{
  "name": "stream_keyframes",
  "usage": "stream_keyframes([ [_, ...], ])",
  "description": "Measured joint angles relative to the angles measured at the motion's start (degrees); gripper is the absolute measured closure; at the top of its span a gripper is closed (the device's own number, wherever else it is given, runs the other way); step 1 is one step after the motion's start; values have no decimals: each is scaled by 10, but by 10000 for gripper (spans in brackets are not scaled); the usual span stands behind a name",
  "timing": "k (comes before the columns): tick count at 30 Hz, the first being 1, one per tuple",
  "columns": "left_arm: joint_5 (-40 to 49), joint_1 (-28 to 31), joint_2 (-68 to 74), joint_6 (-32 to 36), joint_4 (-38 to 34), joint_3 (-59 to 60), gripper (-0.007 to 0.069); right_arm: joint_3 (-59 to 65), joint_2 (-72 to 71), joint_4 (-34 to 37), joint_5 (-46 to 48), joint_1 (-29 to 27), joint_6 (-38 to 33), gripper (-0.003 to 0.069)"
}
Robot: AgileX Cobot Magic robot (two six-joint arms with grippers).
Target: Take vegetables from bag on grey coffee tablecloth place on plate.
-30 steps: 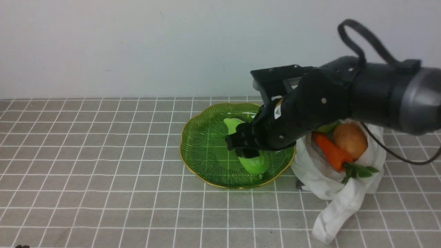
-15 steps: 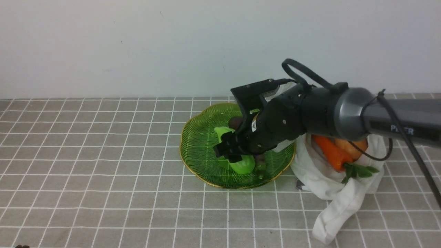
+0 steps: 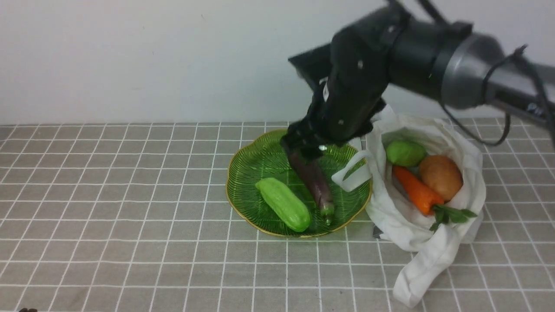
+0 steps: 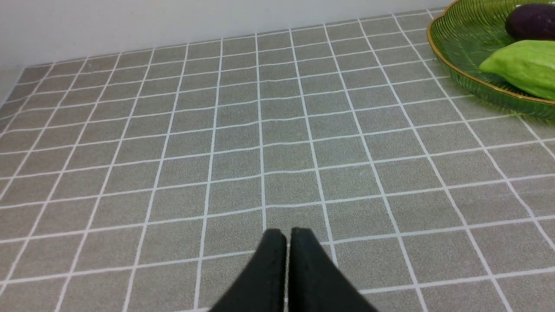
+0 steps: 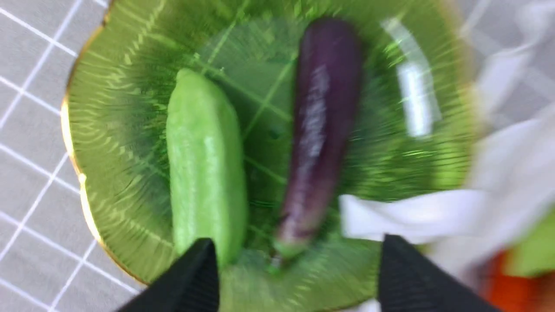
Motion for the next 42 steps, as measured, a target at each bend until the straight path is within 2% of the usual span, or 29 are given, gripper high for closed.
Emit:
stream_keyframes([
  [3, 0, 0, 0, 0, 0, 0, 629, -42, -36, -11, 18, 0, -25, 367],
  [8, 0, 0, 0, 0, 0, 0, 629, -31, -155, 7, 32, 0, -37, 573],
  [11, 0, 0, 0, 0, 0, 0, 629, 10, -251, 15, 32, 0, -37, 648],
  [15, 0, 0, 0, 0, 0, 0, 629, 83, -356, 15, 35, 0, -33, 670],
  [21, 0, 0, 0, 0, 0, 0, 629, 334, -601, 17, 18, 0, 18, 673],
  [24, 0, 0, 0, 0, 0, 0, 629, 493, -736, 17, -105, 0, 30, 673],
  [25, 0, 0, 0, 0, 0, 0, 629, 504, -746, 17, -115, 0, 30, 673],
  [26, 0, 0, 0, 0, 0, 0, 629, 604, -829, 17, -220, 0, 32, 673],
  [27, 0, 0, 0, 0, 0, 0, 629, 646, -866, 17, -282, 0, 32, 673],
  [31, 0, 0, 0, 0, 0, 0, 629, 809, -1033, 15, -481, 0, 32, 673],
  [36, 0, 0, 0, 0, 0, 0, 629, 886, -1122, -3, -564, 0, 32, 673],
  [42, 0, 0, 0, 0, 0, 0, 629, 908, -1124, -25, -554, 0, 32, 673],
])
